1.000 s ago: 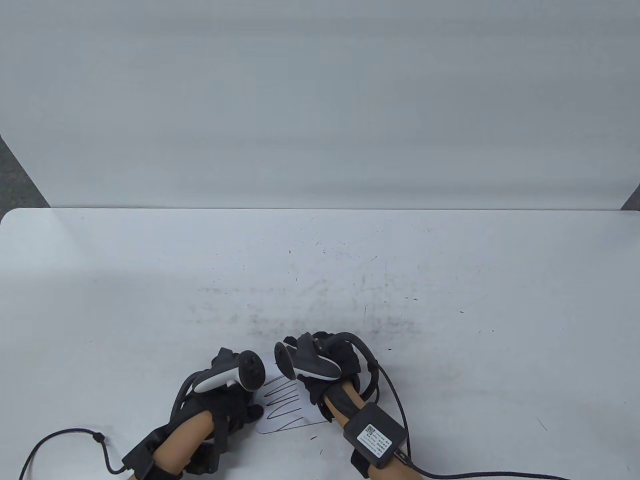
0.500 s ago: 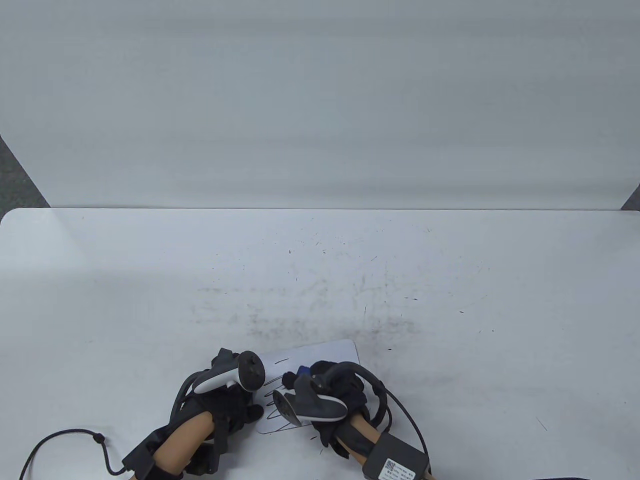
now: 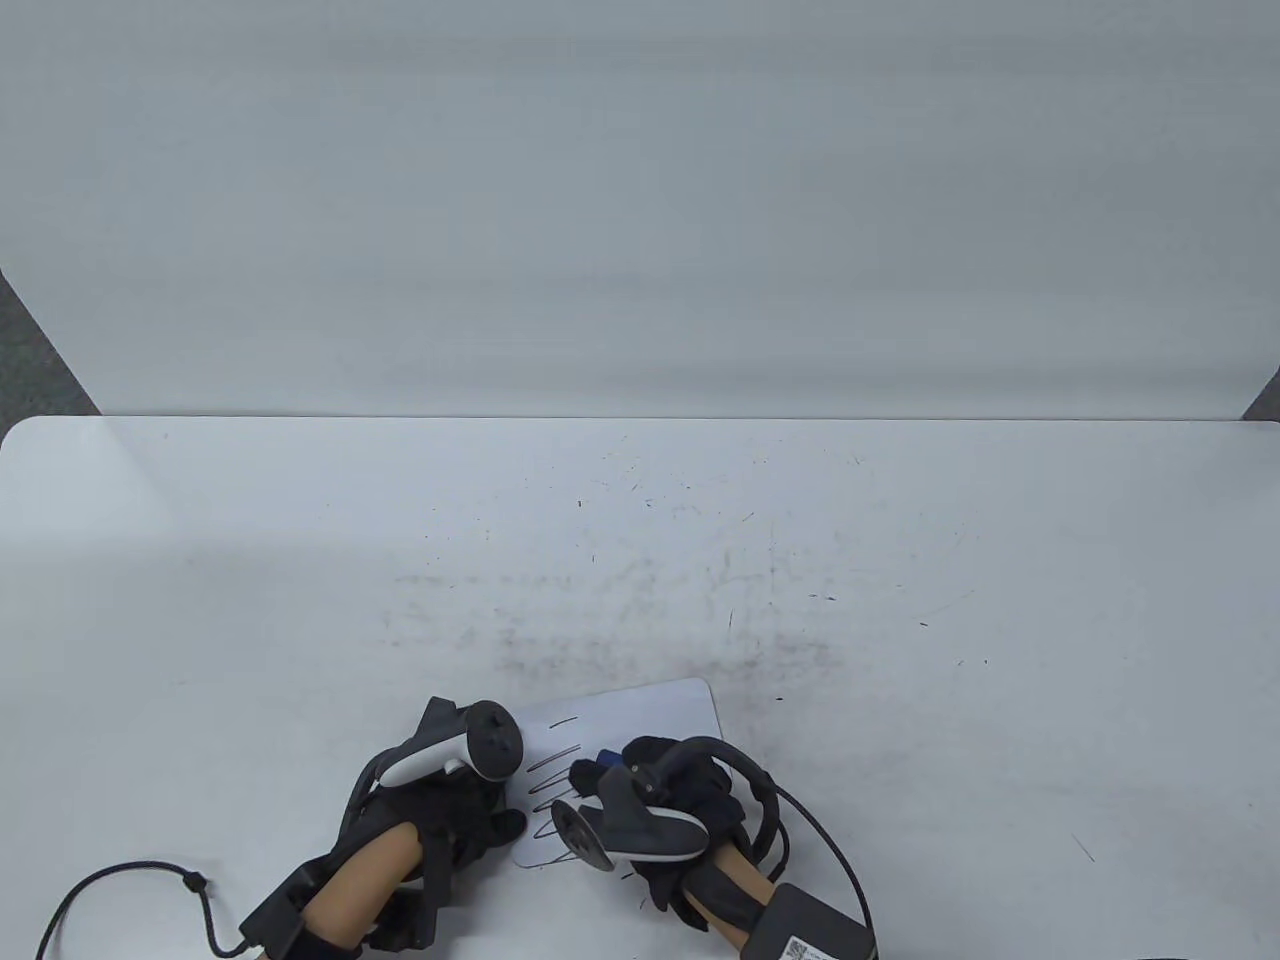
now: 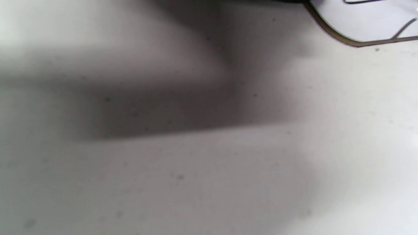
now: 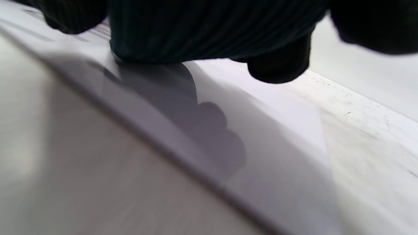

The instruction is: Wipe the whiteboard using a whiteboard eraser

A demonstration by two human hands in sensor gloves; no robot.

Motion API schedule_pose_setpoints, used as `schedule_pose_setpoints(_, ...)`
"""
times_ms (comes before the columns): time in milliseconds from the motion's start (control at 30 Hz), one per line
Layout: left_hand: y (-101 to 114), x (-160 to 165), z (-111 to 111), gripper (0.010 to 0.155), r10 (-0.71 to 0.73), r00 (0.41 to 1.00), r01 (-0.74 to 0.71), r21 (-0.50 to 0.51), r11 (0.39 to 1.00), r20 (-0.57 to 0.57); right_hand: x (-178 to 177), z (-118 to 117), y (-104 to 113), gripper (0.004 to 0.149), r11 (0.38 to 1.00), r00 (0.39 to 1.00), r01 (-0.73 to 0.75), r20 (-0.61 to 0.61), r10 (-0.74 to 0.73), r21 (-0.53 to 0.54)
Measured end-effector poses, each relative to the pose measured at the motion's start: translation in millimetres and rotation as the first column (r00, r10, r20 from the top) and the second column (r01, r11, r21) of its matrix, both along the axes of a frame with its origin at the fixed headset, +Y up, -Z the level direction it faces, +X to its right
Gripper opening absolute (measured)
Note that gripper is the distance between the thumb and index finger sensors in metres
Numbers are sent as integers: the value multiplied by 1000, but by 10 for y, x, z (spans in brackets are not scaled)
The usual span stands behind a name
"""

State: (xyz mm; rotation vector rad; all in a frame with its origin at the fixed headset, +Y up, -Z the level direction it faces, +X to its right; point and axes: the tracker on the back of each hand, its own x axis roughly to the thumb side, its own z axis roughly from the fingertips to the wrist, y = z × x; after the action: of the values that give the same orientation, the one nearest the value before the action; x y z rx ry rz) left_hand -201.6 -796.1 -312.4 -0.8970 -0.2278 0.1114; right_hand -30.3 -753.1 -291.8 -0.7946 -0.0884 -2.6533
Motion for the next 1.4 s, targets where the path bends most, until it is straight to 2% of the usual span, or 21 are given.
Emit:
schedule_pose_setpoints(100,0,1,-1,91,-1,1000,1,-2,1000,2,-101,-349,-11,62,1000,998,26,53,-26,12)
schedule_pose_setpoints(200,0,2,-2,91,0,1000,1,-5,1000,3,-166,-563,-7,62,999,995,49,88,-50,13)
schedule_pose_setpoints(267,0,3,-3,91,-2,1000,2,-5,1000,5,-206,-670,-12,62,998,993,60,99,-62,18)
schedule_pose_setpoints(367,0,5,-3,91,-6,1000,6,-5,1000,7,-226,-690,-13,62,998,994,59,90,-61,22)
schedule_pose_setpoints(533,-1,7,-3,91,-5,1000,5,-5,1000,5,-174,-462,-18,62,999,998,38,42,-39,15)
schedule_pose_setpoints(833,-5,5,-3,91,-2,1000,2,4,1000,3,54,342,-49,64,1000,995,17,-97,-17,-1)
schedule_pose_setpoints(900,-6,5,-4,91,0,1000,0,4,1000,5,83,460,-40,63,1000,994,12,-112,-13,-10)
schedule_pose_setpoints(1000,-9,3,-3,91,8,1000,-8,-3,1000,3,97,485,-34,63,1000,993,3,-115,-4,-8)
schedule_pose_setpoints(1167,-12,2,-3,91,18,1000,-18,-18,1000,1,19,245,-33,63,1000,995,-1,-97,3,18)
schedule_pose_setpoints(1400,-12,-3,-4,91,22,1000,-22,-17,1000,-1,-212,-354,-25,62,999,999,37,8,-37,29)
